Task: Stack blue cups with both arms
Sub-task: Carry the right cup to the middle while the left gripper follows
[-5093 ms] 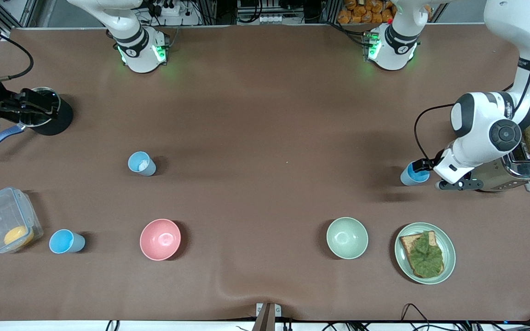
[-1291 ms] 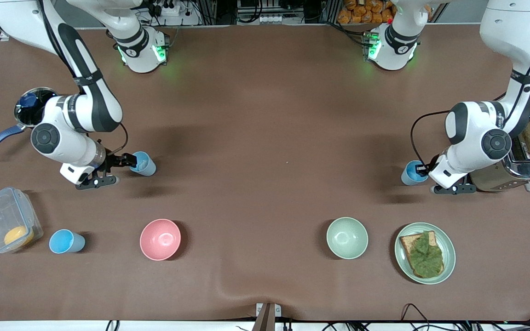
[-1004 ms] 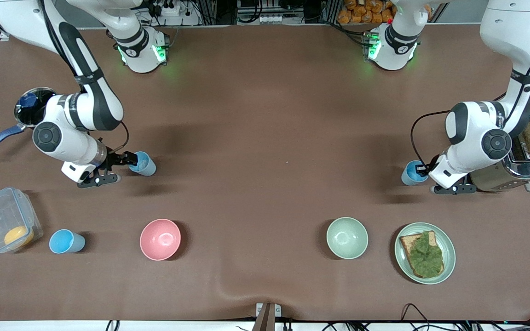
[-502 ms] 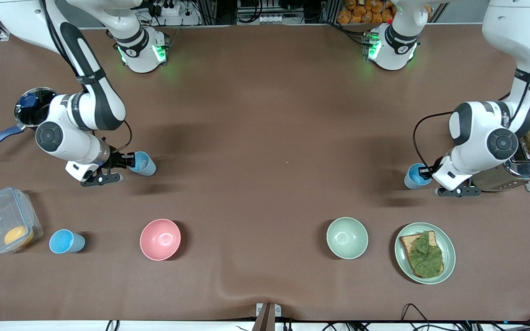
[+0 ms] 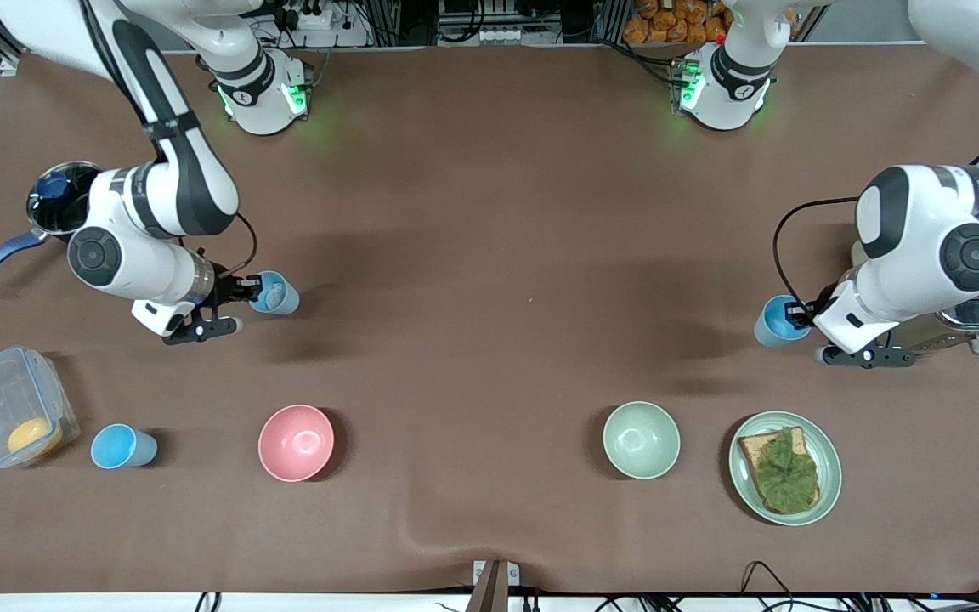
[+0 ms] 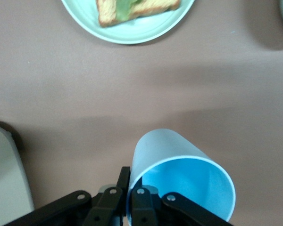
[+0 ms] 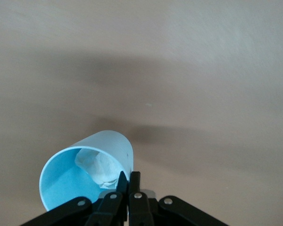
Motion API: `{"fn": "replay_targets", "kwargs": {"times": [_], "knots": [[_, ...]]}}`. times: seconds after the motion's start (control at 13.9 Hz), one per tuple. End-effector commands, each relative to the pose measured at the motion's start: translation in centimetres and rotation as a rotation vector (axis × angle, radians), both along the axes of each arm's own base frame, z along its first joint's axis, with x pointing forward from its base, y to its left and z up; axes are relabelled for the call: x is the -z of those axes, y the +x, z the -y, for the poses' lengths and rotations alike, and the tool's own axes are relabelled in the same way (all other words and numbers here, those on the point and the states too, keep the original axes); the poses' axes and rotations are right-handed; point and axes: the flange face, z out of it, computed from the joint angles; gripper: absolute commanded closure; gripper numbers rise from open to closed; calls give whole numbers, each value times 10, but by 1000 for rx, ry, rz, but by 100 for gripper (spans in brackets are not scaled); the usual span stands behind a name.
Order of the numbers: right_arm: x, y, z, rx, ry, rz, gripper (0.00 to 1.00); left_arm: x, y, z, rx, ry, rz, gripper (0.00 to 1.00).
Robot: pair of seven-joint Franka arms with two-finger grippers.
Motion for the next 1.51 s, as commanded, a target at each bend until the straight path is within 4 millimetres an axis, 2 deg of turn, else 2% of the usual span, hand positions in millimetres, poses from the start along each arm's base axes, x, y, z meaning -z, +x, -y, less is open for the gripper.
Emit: {"fn": "replay_targets", "kwargs": {"times": [0.0, 0.22, 0.36, 0.57, 0.86, 1.08, 1.29, 1.36, 1.43], "knots": [[-26, -4, -56, 28, 7, 11, 100, -28, 11, 14, -6, -9, -18, 100], [-26, -31, -149, 122, 5, 15, 100, -50, 17, 32, 17, -19, -5, 100], [-22, -52, -205, 158, 6, 49, 100, -57, 17, 47, -1, -33, 3, 100], [-6, -76, -257, 188, 8, 73, 100, -64, 16, 66, -43, -39, 15, 100], [28, -93, -293, 235, 15, 96, 100, -74, 14, 97, -80, -54, 28, 100], [45, -99, -300, 229, 15, 100, 100, -78, 8, 123, -104, -63, 29, 100], [53, -99, -301, 238, 12, 101, 99, -81, 3, 145, -130, -69, 28, 100], [52, -99, -302, 239, 15, 104, 95, -81, 1, 151, -129, -72, 28, 100], [52, -98, -302, 241, 16, 106, 83, -82, 0, 152, -133, -72, 29, 100]]}}
